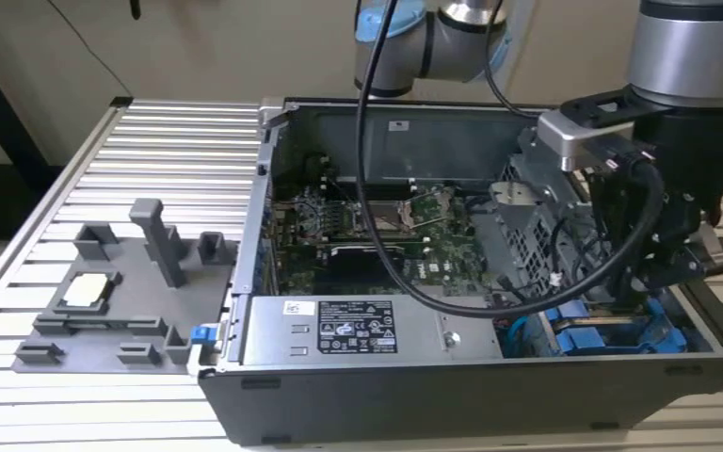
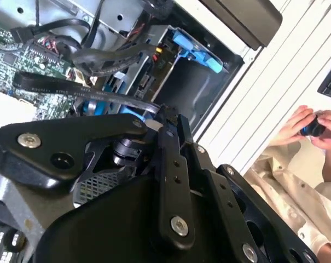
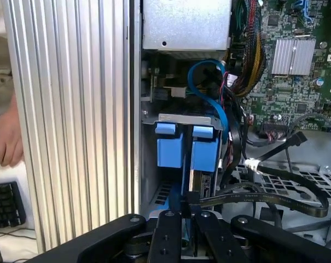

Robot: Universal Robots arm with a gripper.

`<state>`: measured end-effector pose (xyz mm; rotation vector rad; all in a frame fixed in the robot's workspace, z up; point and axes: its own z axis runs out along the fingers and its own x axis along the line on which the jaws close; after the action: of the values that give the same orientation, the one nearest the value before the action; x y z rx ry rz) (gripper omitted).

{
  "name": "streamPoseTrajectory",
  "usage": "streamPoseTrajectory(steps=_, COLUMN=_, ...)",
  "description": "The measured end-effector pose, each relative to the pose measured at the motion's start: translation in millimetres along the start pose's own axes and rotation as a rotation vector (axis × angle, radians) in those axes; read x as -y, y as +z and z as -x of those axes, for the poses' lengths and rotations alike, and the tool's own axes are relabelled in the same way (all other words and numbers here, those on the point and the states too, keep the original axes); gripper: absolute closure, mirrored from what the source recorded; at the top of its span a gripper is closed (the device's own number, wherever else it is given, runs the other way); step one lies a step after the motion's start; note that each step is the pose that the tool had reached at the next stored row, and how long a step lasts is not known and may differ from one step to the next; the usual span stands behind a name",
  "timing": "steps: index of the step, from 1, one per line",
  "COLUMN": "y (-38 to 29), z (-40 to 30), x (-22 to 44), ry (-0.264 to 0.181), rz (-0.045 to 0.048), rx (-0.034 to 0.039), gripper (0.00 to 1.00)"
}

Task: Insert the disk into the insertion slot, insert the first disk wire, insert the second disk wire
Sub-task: 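Insert the second disk wire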

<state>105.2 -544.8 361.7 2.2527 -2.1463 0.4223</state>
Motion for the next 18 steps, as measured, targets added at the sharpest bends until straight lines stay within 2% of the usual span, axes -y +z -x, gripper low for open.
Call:
streamPoseTrajectory(steps=10, y=0.1, z=0.1, x=0.1, ry=0.04, rz=-0.0046, rx=0.1787, gripper=0.84)
streamPoseTrajectory(steps=11, y=0.1, z=0.0, x=0.0, ry=0.044, rz=-0.0049, rx=0.1955, gripper=0.84)
streamPoseTrajectory(steps=12, y=0.1, z=-0.2, x=0.1, ry=0.047, rz=-0.0052, rx=0.2082, gripper=0.84)
streamPoseTrajectory(steps=13, y=0.4, z=-0.6, x=0.6, ry=0.047, rz=-0.0024, rx=0.2094, gripper=0.84)
streamPoseTrajectory(steps=18, y=2.2, z=-4.6, x=6.1, ry=0.044, rz=0.0405, rx=0.2112, gripper=0.84)
